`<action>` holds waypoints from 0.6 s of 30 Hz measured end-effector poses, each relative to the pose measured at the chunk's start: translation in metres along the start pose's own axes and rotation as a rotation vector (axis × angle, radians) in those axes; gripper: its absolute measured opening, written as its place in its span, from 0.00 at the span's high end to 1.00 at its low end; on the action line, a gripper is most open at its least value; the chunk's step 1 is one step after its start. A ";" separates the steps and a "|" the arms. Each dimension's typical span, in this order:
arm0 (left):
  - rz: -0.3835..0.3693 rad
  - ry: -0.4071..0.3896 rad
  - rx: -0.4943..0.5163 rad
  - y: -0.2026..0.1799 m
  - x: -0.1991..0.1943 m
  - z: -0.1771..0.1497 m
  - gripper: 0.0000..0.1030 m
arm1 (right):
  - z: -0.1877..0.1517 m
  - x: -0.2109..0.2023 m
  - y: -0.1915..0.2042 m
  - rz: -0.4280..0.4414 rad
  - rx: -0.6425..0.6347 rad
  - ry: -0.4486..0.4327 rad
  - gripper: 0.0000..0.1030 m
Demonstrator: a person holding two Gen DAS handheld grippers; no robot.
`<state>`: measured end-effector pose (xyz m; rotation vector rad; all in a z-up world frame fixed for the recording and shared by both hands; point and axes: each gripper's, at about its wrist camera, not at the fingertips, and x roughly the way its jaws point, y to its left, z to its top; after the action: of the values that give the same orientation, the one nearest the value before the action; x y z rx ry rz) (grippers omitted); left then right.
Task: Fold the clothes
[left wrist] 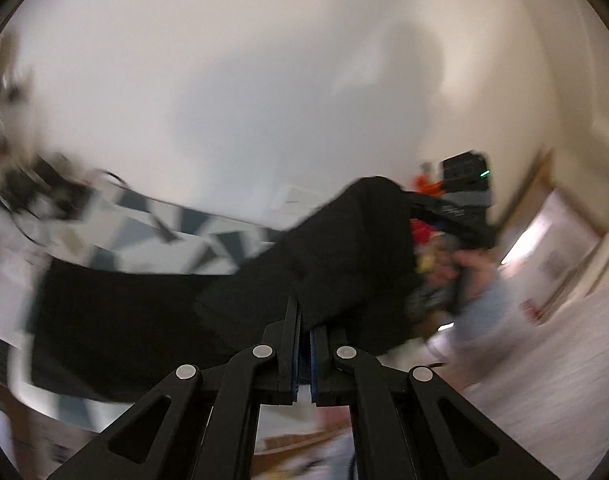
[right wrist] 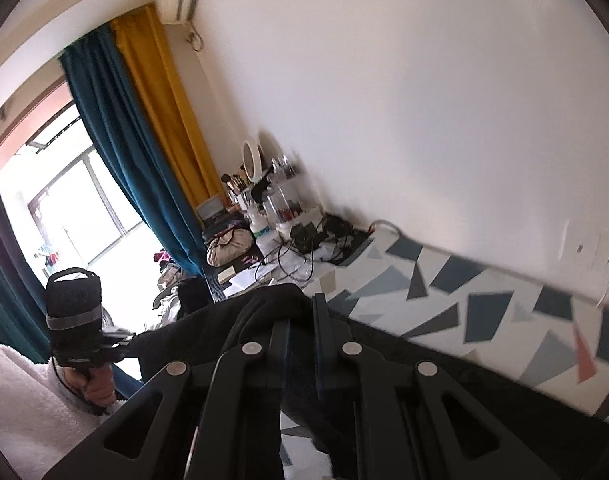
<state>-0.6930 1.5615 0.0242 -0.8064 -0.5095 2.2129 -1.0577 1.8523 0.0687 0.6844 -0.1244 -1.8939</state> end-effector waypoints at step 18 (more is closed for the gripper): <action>0.253 -0.026 -0.855 0.325 -0.001 -0.083 0.98 | -0.066 0.455 -0.069 -0.083 -0.052 0.783 0.90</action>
<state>-0.7959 1.3539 -0.2180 -1.3210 -1.4872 2.2037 -1.2022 1.4973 -0.1953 1.3535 0.4549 -1.5724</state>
